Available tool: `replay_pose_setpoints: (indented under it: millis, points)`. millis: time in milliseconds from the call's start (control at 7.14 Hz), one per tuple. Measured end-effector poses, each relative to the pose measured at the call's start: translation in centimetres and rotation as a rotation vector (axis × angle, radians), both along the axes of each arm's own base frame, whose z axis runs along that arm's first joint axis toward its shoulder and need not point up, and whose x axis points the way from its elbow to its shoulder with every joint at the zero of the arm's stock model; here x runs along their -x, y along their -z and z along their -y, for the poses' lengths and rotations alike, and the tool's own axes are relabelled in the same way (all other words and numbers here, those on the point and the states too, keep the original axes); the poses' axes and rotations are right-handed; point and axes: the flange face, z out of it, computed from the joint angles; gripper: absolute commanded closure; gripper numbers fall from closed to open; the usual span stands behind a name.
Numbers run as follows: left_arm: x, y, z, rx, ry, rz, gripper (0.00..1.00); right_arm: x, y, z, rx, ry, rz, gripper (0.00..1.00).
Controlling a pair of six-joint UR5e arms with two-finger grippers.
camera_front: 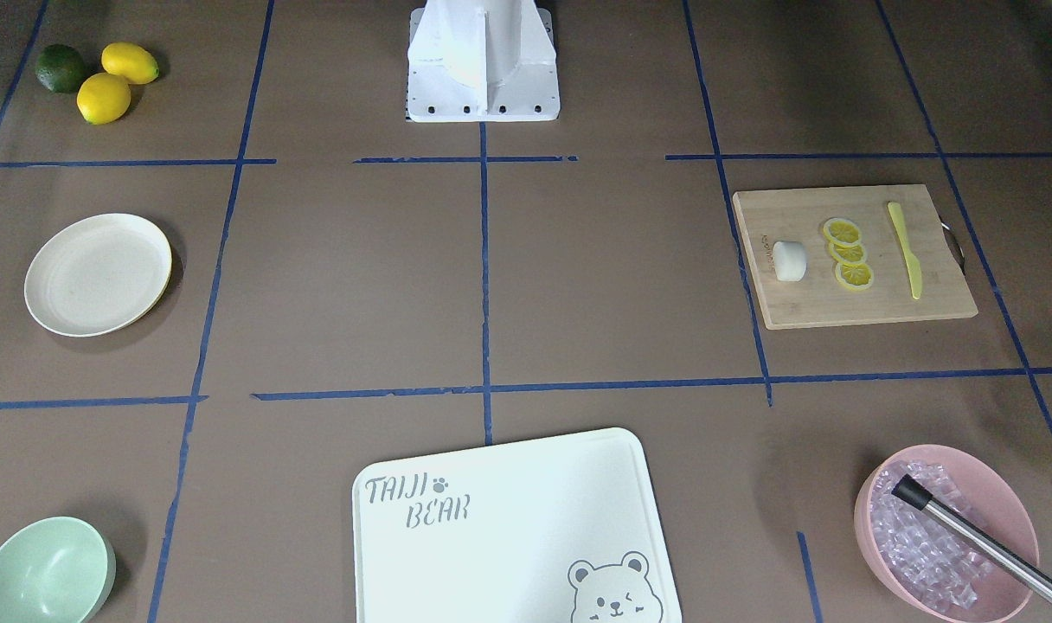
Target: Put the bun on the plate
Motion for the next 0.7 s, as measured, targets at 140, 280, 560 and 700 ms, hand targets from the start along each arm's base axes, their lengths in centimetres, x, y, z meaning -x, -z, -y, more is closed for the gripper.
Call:
replay_pose_setpoints:
  millis: [140,280,560,700]
  points:
    - [0.0,0.0,0.0,0.002,-0.001,0.006,0.00,0.1,0.1,0.0,-0.005,0.003,0.005,0.00]
    - [-0.1,-0.2,0.0,0.007,-0.002,0.017,0.00,0.4,0.6,0.2,-0.023,0.010,0.025,0.00]
    - [-0.1,-0.5,-0.3,0.015,-0.003,0.025,0.00,2.6,1.6,0.8,-0.067,0.034,0.098,0.00]
    - [-0.1,-0.5,-0.4,0.016,-0.003,0.025,0.00,5.3,2.4,1.3,-0.066,0.038,0.122,0.00]
